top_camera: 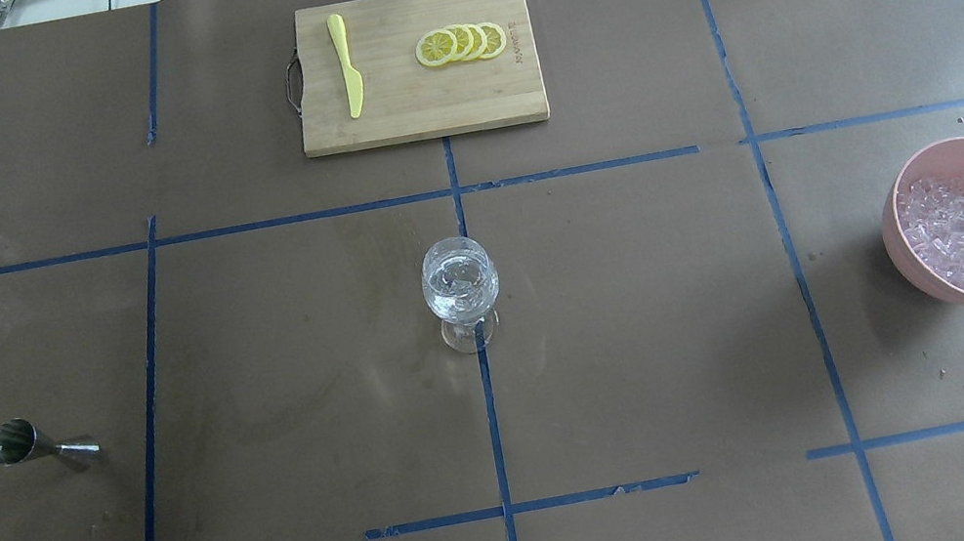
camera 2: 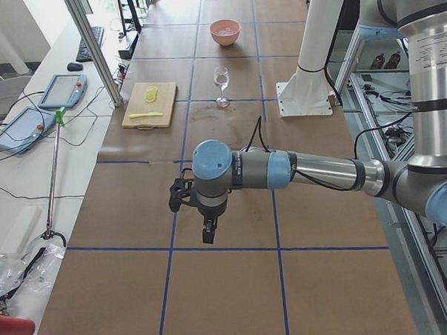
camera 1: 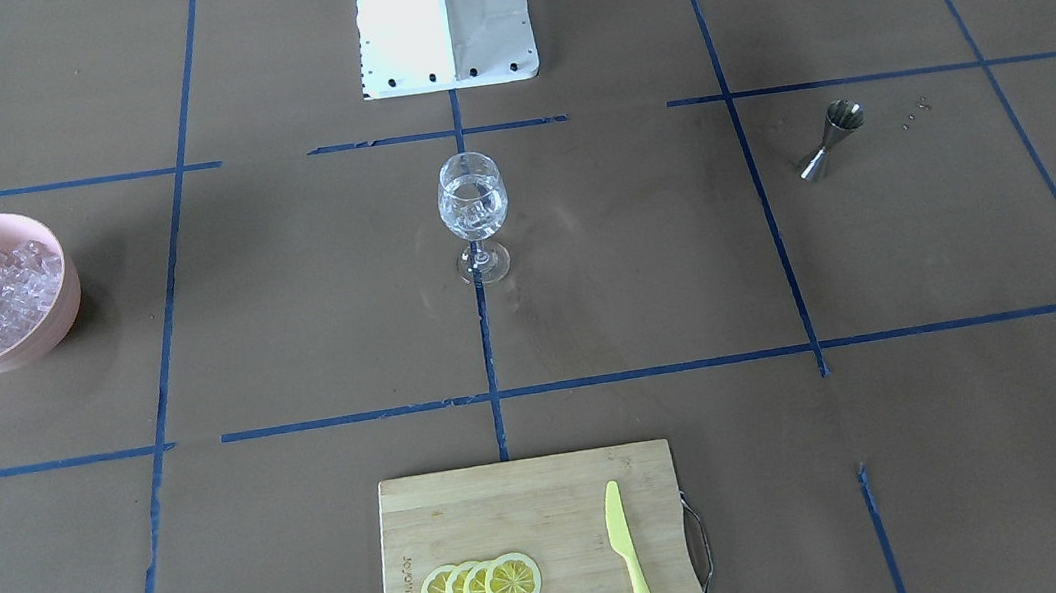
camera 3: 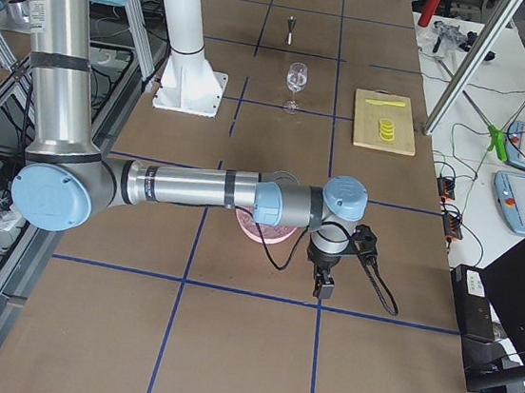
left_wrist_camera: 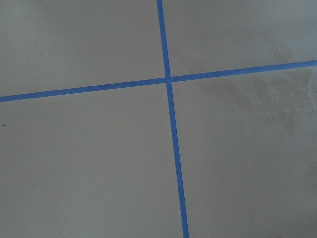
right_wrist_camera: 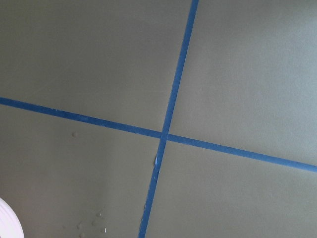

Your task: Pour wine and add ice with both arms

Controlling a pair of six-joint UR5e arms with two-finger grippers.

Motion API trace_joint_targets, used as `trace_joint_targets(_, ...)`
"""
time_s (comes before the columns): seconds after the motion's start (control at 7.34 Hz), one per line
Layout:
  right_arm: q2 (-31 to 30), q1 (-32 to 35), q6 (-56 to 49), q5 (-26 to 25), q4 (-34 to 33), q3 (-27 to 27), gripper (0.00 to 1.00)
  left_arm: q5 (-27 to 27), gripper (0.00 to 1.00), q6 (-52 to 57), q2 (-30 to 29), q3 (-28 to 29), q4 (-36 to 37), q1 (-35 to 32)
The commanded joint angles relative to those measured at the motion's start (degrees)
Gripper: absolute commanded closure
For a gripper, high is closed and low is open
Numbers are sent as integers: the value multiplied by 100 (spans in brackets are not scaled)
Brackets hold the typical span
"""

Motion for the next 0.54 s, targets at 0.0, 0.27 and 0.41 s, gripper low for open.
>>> trace_joint_targets(0.0, -46, 0, 43, 15, 0, -5, 0, 1, 0, 0, -17, -4, 17, 3)
trace_joint_targets(0.27, -46, 0, 61, 59, -8, 13, 0, 1, 0, 0, -34, -4, 26, 3)
trace_joint_targets(0.41, -55, 0, 61, 155, -17, 13, 0, 1, 0, 0, -17, -4, 26, -6)
